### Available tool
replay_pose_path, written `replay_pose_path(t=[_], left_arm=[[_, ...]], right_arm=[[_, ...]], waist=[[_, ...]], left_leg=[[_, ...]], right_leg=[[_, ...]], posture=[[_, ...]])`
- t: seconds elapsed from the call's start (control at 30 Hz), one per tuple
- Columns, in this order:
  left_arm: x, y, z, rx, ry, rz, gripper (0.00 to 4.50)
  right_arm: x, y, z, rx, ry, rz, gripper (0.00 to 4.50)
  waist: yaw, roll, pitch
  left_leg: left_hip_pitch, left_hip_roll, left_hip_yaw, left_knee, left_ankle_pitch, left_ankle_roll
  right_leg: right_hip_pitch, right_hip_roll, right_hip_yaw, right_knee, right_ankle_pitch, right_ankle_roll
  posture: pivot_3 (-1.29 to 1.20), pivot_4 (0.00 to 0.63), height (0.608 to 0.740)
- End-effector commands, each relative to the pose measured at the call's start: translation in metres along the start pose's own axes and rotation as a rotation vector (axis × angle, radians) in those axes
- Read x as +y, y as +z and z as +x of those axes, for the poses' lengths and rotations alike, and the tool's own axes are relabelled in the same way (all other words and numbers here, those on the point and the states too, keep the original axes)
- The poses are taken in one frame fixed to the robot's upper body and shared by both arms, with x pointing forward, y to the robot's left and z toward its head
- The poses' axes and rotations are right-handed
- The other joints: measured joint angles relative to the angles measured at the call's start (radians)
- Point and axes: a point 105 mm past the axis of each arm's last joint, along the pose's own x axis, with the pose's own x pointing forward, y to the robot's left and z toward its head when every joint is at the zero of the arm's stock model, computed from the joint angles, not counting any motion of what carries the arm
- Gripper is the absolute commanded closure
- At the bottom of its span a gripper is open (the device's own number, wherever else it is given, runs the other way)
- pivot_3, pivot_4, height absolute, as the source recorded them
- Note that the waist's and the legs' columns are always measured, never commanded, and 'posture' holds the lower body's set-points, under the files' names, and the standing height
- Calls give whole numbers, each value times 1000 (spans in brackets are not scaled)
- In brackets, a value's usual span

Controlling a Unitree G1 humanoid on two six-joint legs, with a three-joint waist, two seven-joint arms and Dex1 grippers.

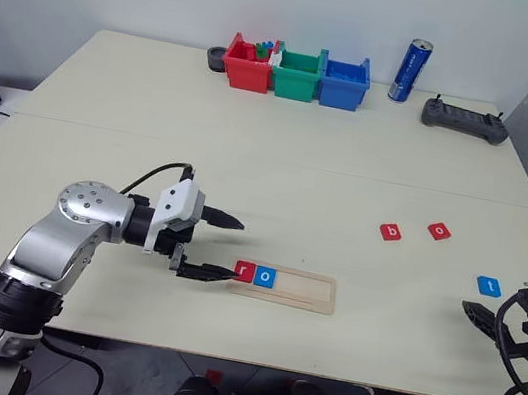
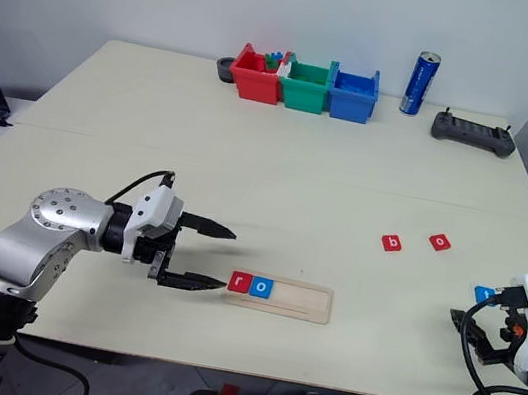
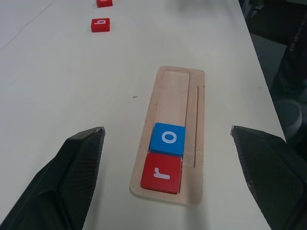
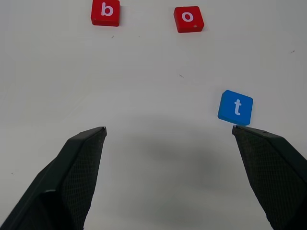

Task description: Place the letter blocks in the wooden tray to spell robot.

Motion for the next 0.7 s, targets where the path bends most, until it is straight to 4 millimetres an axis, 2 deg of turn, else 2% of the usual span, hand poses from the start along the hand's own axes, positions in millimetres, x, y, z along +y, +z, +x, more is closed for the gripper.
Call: replay_pose_path(t=[0.03,0.5,0.7], left_arm=[[1,9,1,-23,6,32,46],[3,12,-1,-34,39,28,46],[3,7,-2,-43,56,19,46]], right_arm=[[2,9,-2,-51,-13,-37,0],[3,17,7,-91,-7,-87,0],[29,28,20,-154,110,-163,0]], waist=[[0,0,0],[0,0,0],[-3,0,0]], left_leg=[[0,0,0,0,0,0],[0,0,0,0,0,0],[0,0,0,0,0,0]], right_leg=[[0,0,0,0,0,0],[0,0,0,0,0,0],[0,0,0,0,0,0]], posture=[[0,150,740],[0,150,740],[0,150,740]])
